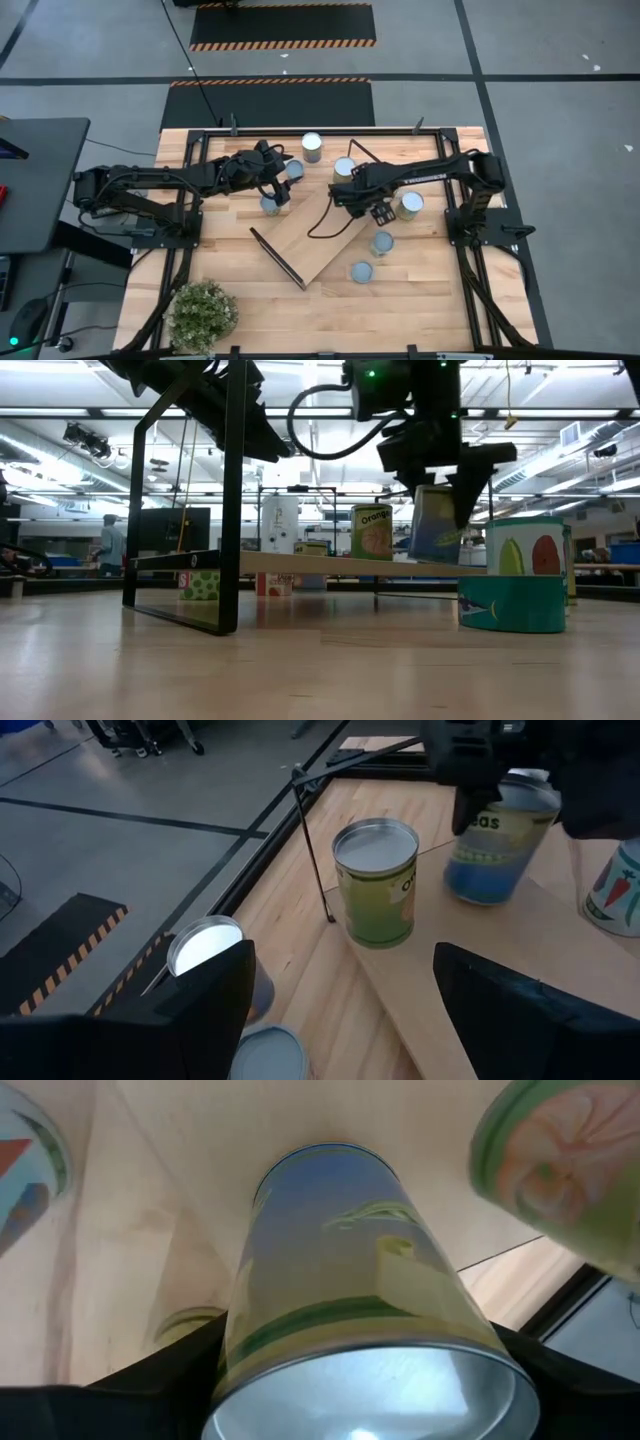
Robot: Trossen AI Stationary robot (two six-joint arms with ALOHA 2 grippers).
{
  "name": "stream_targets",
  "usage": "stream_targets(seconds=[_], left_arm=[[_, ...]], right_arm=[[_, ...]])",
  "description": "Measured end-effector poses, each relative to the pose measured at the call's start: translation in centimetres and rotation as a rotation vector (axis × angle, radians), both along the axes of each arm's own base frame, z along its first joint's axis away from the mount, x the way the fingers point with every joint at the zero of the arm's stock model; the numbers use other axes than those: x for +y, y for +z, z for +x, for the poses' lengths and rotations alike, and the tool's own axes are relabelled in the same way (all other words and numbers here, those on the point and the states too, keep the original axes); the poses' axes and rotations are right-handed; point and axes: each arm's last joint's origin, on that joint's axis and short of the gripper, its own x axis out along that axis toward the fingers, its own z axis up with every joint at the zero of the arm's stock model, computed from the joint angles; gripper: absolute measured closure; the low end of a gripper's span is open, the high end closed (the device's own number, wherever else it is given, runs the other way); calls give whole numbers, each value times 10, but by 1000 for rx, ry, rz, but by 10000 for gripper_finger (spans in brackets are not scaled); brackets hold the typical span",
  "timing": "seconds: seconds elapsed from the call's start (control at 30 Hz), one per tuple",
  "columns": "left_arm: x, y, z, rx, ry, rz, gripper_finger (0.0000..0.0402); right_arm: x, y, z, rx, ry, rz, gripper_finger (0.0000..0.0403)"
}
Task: Pick and place cans onto a shelf
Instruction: Put the right dark blue fruit can on the shelf aligned with the green fruit can
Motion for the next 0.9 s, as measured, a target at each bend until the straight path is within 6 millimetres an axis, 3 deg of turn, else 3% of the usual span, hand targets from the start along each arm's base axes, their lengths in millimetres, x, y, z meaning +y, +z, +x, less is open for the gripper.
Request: stream_targets(seconds=[0.23,0.53,0.9], left_arm=[[0,0,0,4,0,-1,90],[0,-1,0,5,1,-3,90],[0,-1,0,5,1,-3,90]], right_arm=[[-11,-1,4,4,30,15,75],[-17,0,3,5,-2,-25,21],[-4,4,-2,23,-54,-120,15]])
